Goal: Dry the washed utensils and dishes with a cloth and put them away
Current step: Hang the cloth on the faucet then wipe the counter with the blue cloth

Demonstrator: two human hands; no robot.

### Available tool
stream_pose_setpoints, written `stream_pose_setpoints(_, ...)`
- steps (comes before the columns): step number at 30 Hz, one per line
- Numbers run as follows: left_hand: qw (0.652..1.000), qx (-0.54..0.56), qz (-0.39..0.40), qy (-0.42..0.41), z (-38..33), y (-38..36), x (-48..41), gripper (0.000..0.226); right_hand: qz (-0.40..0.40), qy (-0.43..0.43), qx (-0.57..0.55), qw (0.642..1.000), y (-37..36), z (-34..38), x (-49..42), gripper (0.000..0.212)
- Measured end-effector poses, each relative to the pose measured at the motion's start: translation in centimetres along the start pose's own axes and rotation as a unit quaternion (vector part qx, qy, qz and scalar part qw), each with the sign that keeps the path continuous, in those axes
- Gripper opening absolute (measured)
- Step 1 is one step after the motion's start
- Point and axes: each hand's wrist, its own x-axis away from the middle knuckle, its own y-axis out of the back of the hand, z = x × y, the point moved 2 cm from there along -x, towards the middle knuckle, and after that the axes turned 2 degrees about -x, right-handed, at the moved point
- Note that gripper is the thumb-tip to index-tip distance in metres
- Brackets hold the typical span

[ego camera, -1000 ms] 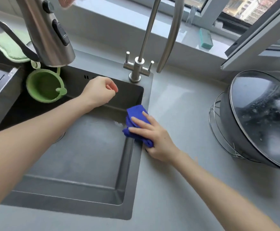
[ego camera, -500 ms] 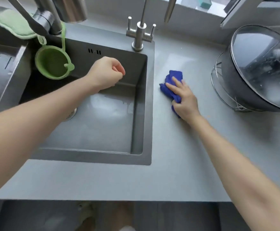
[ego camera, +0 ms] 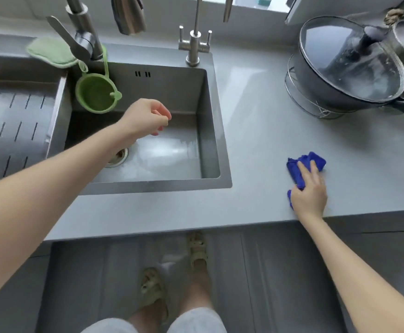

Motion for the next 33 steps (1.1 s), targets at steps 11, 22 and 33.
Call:
stream_pose_setpoints(11,0.999,0.013,-0.032,-0.009,2.5,5.9,4.2,0.015,0.182,0.252,-0.087,0.947,-12.7,25.6,15.5,0.063)
stream_pose_setpoints(22,0.999,-0.029,-0.008,-0.028,0.6,4.4,3.1,0.018,0.191,0.533,0.020,0.824,-9.2,17.4,16.9,0.059)
stream_pose_setpoints(33,0.998,0.016,0.065,-0.015,-4.4,-0.3,-0.2,0.013,0.054,-0.084,-0.178,0.979,4.4,2.4,-1.1,0.065)
